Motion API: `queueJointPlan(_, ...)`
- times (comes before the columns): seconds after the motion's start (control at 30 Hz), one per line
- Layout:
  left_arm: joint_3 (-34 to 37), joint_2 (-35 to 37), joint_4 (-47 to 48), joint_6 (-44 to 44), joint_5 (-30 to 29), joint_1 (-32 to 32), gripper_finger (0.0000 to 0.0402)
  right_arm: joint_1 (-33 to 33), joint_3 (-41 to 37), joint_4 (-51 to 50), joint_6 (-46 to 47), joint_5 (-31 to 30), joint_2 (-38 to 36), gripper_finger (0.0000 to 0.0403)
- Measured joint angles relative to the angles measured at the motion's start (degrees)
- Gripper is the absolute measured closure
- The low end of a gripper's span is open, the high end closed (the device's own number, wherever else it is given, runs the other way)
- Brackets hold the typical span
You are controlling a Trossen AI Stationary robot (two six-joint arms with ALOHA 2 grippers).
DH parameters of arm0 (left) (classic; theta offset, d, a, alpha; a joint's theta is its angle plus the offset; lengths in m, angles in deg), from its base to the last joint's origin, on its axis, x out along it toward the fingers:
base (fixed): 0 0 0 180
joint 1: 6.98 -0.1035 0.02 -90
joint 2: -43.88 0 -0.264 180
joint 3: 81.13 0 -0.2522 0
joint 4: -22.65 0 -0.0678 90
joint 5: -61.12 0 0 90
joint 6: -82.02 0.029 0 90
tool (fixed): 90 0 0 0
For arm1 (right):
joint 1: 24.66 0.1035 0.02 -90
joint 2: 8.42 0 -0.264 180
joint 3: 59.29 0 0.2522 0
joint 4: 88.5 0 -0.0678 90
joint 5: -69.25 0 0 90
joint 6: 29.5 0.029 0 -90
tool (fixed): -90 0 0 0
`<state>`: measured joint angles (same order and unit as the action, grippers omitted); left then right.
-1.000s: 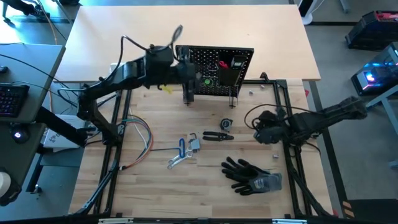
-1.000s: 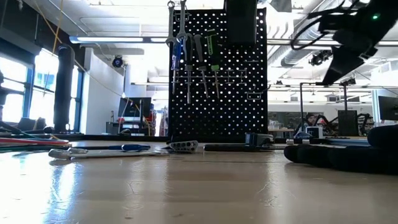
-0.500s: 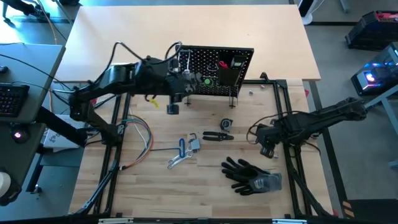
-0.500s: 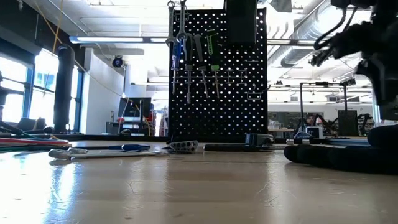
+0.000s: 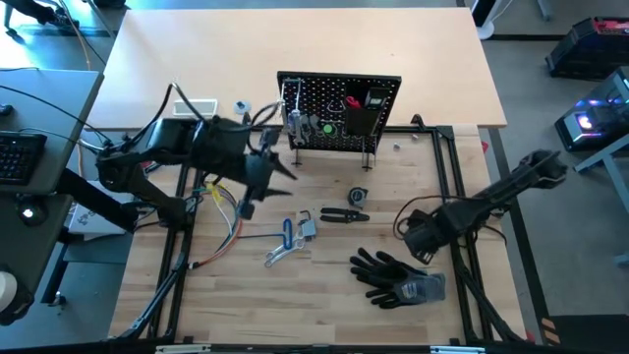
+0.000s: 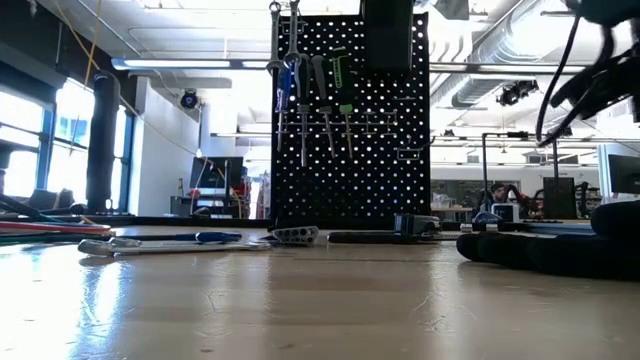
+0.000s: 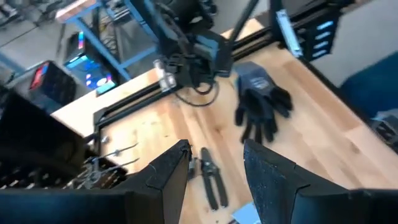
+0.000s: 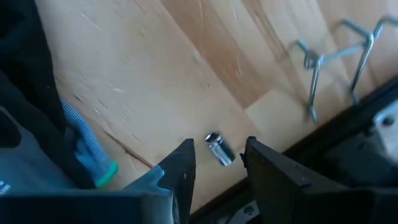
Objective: Hang tools onto peg board
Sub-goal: Put the socket into the black bin on the peg board
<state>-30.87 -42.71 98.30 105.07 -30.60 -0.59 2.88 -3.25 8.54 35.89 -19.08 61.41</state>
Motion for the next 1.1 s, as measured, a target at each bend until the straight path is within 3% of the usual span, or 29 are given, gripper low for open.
queueJointPlan(0.23, 0.30, -1.00, 1.80, -0.03, -0.01, 4.94, 0.0254, 6.80, -0.02, 2.50, 11.66, 0.33, 0.75, 0.0267)
queueJointPlan(0.43, 5.12, -1.21, 1.27, -1.06, -0.57, 6.92, 0.0254, 11.63, -0.04, 2.34, 22.44, 0.02, 1.47, 0.0267)
queueJointPlan(0.7, 12.10, -1.18, -1.51, -1.34, -1.11, 6.98, 0.0254, 15.35, -0.04, 2.16, 29.42, 1.80, 6.57, 0.0267)
queueJointPlan(1.1, 16.94, -1.16, -3.45, 0.61, -1.08, 6.93, 0.0254, 21.80, -0.04, 2.84, 43.85, -5.02, 10.55, 0.0255)
